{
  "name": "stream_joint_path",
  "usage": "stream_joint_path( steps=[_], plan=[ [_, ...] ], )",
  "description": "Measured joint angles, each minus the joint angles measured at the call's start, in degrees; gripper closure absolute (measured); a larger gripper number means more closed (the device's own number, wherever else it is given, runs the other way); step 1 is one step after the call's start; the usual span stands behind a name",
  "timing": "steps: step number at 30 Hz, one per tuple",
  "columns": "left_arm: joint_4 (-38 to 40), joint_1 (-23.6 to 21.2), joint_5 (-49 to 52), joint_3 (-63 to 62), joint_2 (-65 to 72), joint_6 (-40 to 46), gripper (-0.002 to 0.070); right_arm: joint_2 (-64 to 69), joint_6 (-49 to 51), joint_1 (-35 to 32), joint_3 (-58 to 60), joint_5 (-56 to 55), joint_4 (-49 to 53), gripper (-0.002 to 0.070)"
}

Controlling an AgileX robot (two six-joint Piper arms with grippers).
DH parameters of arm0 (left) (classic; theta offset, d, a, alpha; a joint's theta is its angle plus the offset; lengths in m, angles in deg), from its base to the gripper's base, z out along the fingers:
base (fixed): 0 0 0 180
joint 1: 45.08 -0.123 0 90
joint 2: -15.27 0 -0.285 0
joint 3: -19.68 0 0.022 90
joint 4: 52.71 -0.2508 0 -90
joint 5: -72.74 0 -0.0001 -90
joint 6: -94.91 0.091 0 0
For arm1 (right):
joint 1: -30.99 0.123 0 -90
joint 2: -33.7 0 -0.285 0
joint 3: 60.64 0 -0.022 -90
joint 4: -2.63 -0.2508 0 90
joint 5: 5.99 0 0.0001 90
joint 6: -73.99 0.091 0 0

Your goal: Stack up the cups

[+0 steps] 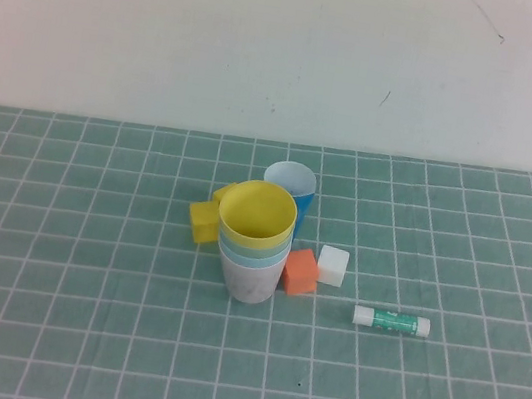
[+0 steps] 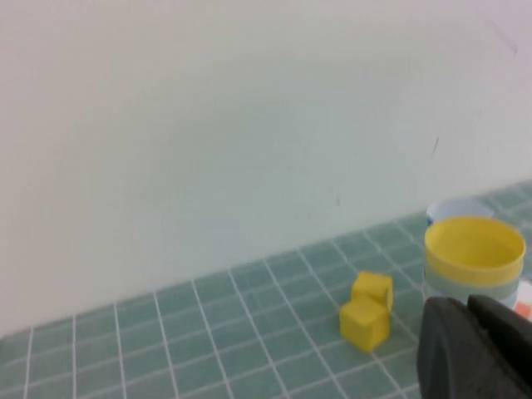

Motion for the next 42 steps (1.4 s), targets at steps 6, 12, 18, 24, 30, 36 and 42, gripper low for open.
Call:
stream_joint_path(
  steps=[6, 12, 18, 24, 30, 36, 42],
  plan=[
    [0.05, 0.00, -1.59, 4.48, -7.81, 0.00, 0.0676, -14.66, 9.67, 0.00, 27.31, -15.43, 0.14, 0.0676],
    [1.11, 0.00, -2.19, 4.96, -8.63, 0.00, 0.0676, -28.53, 18.69, 0.00, 52.49, -29.85, 0.89, 0.0676],
    [1.34, 0.00, 2.22, 4.96, -8.63, 0.00, 0.0676, -39.75, 23.64, 0.00, 71.28, -39.02, 1.01, 0.0676],
    [1.95, 0.00, 8.91, 4.96, -8.63, 0.00, 0.0676, -49.18, 29.97, 0.00, 81.38, -39.77, 1.01, 0.0676],
    [8.14, 0.00, 12.74, 4.96, -8.63, 0.00, 0.0676, -52.53, 33.67, 0.00, 85.70, -36.90, 1.01, 0.0676],
    [10.20, 0.00, 13.33, 4.96, -8.63, 0.00, 0.0676, -52.53, 33.89, 0.00, 86.05, -29.16, 1.01, 0.0676],
    [10.32, 0.00, 13.33, 4.96, -8.63, 0.00, 0.0676, -52.53, 33.89, 0.00, 86.05, -24.79, 1.01, 0.0676]
  ],
)
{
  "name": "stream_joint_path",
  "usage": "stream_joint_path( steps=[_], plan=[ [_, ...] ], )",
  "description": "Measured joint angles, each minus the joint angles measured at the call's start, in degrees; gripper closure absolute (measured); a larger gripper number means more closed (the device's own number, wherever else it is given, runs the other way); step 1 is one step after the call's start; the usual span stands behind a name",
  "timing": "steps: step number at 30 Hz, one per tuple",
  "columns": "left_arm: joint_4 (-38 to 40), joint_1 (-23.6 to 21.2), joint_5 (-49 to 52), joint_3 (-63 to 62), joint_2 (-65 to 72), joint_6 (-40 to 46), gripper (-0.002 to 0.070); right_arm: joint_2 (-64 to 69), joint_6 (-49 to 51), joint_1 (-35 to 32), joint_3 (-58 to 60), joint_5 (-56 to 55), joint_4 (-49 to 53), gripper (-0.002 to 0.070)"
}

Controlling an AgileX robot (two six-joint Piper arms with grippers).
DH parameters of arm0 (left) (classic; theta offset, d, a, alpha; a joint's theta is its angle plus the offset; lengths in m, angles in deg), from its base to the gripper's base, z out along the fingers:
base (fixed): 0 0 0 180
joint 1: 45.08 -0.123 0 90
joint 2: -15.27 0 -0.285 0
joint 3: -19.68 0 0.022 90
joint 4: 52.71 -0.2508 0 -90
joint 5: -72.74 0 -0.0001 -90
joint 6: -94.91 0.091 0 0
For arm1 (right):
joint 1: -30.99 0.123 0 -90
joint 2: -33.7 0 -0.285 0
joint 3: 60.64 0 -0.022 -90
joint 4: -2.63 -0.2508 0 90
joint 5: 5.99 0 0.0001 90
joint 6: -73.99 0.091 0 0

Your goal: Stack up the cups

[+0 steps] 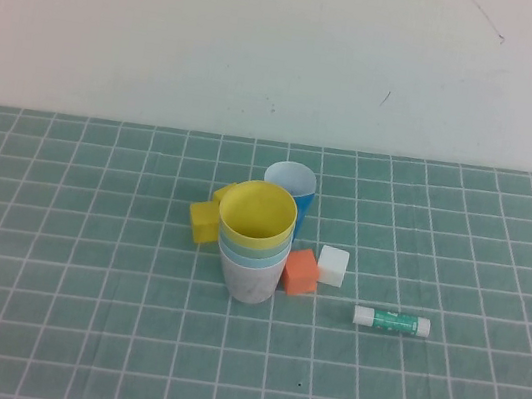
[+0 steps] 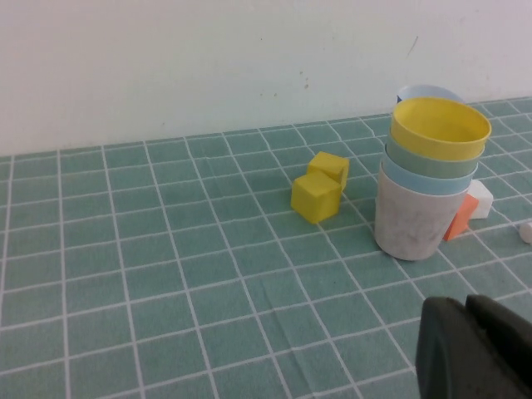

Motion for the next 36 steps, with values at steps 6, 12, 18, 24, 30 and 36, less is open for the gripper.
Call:
stream_joint_path(
  steps=[6, 12, 18, 24, 30, 36],
  plan=[
    [0.00, 0.00, 0.00, 0.00, 0.00, 0.00, 0.0677, 0.00, 0.00, 0.00, 0.00, 0.40, 0.00, 0.0676],
    [0.00, 0.00, -0.10, 0.12, -0.14, 0.00, 0.0676, 0.00, 0.00, 0.00, 0.00, 0.40, 0.00, 0.0678],
    [-1.20, -4.75, -2.29, 0.50, -2.76, -0.99, 0.0676, 0.00, 0.00, 0.00, 0.00, 0.43, 0.00, 0.0678],
    [3.07, -14.68, -4.81, 3.67, -3.21, 1.60, 0.0676, 0.00, 0.00, 0.00, 0.00, 0.43, 0.00, 0.0678],
    [9.17, -19.57, -8.76, 13.42, -3.21, 3.77, 0.0676, 0.00, 0.14, 0.00, 0.00, 0.53, 0.00, 0.0678],
    [10.01, -19.84, -8.41, 15.00, -3.21, 5.74, 0.0677, 0.00, 0.14, 0.00, 0.00, 0.53, 0.00, 0.0678]
  ],
)
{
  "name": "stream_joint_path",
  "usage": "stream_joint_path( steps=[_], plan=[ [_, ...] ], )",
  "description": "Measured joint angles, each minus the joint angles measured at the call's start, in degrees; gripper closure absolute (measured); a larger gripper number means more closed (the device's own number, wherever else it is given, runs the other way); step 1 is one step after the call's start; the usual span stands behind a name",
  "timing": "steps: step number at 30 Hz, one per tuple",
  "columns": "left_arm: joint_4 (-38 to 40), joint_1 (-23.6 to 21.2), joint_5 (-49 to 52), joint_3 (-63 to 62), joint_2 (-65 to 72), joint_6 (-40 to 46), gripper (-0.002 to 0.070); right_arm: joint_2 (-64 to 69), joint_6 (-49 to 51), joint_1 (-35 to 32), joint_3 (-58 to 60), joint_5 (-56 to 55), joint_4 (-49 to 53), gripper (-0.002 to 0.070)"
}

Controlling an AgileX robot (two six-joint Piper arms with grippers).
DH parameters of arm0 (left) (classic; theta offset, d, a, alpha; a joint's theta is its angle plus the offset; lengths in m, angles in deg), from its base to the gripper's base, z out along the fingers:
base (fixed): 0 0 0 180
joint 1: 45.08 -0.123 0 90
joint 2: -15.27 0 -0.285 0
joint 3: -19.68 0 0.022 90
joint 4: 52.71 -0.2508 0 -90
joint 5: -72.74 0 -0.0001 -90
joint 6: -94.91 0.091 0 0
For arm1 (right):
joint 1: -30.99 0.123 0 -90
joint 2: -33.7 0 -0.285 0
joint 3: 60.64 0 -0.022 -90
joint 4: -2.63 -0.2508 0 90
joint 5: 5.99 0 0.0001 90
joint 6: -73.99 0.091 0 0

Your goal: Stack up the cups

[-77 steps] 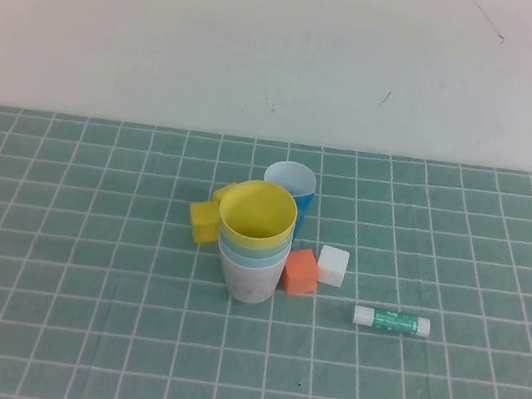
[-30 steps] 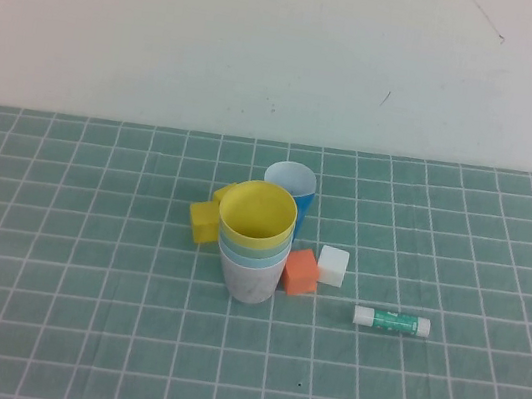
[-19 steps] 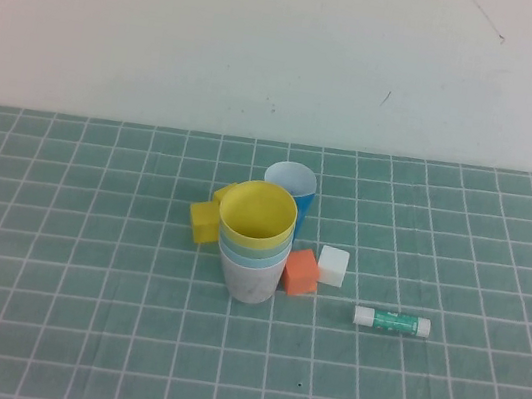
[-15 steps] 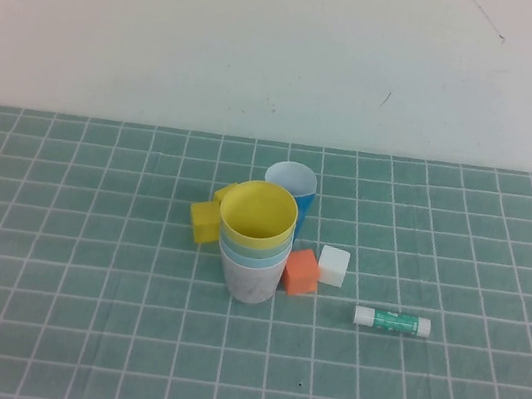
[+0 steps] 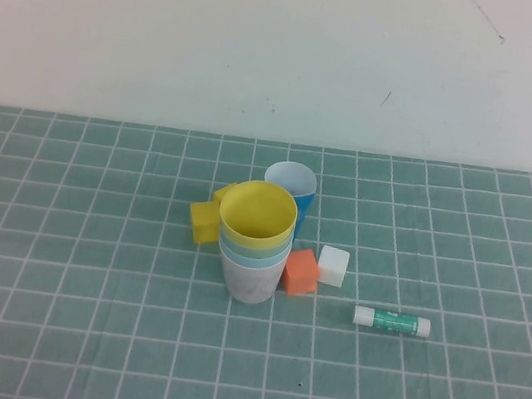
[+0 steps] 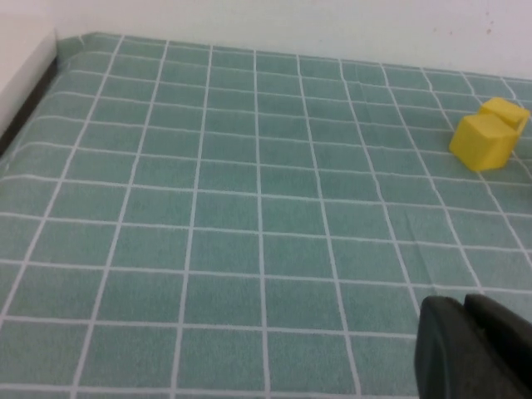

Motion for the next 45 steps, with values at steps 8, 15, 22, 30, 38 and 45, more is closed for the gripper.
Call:
stream_joint_path(
  steps=[8, 15, 22, 30, 38, 45],
  plan=[
    [0.09, 0.00, 0.00, 0.00, 0.00, 1.86, 0.0676, 0.00, 0.00, 0.00, 0.00, 0.00, 0.00, 0.0678],
    [-0.02, -0.10, 0.00, 0.00, 0.00, 1.86, 0.0676, 0.00, 0.00, 0.00, 0.00, 0.00, 0.00, 0.0678],
    [-0.02, -0.10, 0.00, 0.00, 0.00, 2.07, 0.0676, 0.00, 0.00, 0.00, 0.00, 0.00, 0.00, 0.0678],
    [-0.02, -0.10, 0.00, 0.00, 0.00, 2.07, 0.0676, 0.00, 0.00, 0.00, 0.00, 0.00, 0.00, 0.0678],
    [-0.02, -0.10, 0.00, 0.00, 0.00, 2.07, 0.0676, -2.44, -0.98, -1.55, 0.00, 0.03, 0.00, 0.0678],
    [-0.02, -0.10, 0.00, 0.00, 0.00, 1.95, 0.0676, -11.44, -1.85, -13.79, 1.42, -3.42, -0.17, 0.0678]
  ],
)
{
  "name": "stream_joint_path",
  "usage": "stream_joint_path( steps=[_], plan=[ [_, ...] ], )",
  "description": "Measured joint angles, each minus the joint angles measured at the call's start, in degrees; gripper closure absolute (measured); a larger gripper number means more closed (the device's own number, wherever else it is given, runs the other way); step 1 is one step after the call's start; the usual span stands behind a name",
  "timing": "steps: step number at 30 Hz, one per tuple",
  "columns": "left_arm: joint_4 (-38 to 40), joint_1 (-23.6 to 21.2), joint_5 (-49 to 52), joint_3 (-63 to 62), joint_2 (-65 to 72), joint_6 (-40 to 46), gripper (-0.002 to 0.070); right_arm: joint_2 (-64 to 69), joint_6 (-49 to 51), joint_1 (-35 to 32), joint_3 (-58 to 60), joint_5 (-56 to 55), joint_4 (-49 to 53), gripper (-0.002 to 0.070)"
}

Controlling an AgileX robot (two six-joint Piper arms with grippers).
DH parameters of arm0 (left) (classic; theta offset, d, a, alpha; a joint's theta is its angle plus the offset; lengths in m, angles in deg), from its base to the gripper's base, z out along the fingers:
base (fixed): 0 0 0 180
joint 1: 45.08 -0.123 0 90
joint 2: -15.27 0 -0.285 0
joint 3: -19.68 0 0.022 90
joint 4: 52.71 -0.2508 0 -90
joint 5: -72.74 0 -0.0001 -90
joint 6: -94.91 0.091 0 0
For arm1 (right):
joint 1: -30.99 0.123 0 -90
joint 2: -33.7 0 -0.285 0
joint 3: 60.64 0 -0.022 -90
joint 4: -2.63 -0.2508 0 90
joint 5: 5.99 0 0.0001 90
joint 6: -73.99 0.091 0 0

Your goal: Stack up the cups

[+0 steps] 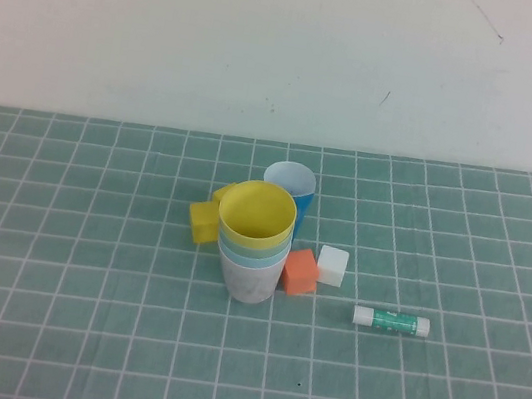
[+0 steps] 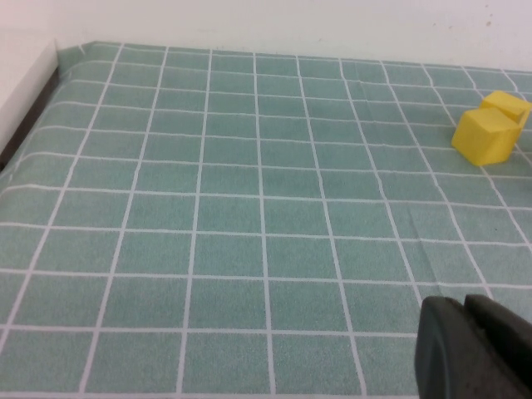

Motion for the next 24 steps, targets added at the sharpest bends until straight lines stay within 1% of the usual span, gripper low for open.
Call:
stream_joint_path(
  steps=[6, 8, 10, 14, 19, 22, 24],
  plan=[
    [0.00, 0.00, 0.00, 0.00, 0.00, -0.22, 0.0677, -10.24, 0.00, -13.54, 8.80, -8.35, 0.00, 0.0678],
    [0.00, 0.00, 0.00, 0.00, 0.00, -0.22, 0.0677, -13.36, 0.45, -17.03, 12.28, -9.98, 0.00, 0.0678],
    [0.00, 0.00, 0.00, 0.00, 0.00, -0.22, 0.0677, -15.71, 0.89, -19.15, 15.02, -10.80, 0.00, 0.0678],
    [0.00, 0.00, 0.00, 0.00, 0.00, -0.22, 0.0677, -17.16, 1.91, -20.24, 19.09, -11.85, 0.00, 0.0678],
    [0.00, 0.00, 0.00, 0.00, 0.00, -0.22, 0.0677, -17.16, 2.02, -20.24, 20.31, -13.31, -0.37, 0.0678],
    [0.00, 0.00, 0.00, 0.00, 0.00, -0.22, 0.0677, -17.16, -0.11, -20.24, 21.19, -16.17, -4.13, 0.0678],
    [0.00, 0.00, 0.00, 0.00, 0.00, -0.22, 0.0677, -17.58, -4.46, -20.37, 21.42, -17.54, -8.29, 0.0678]
  ],
)
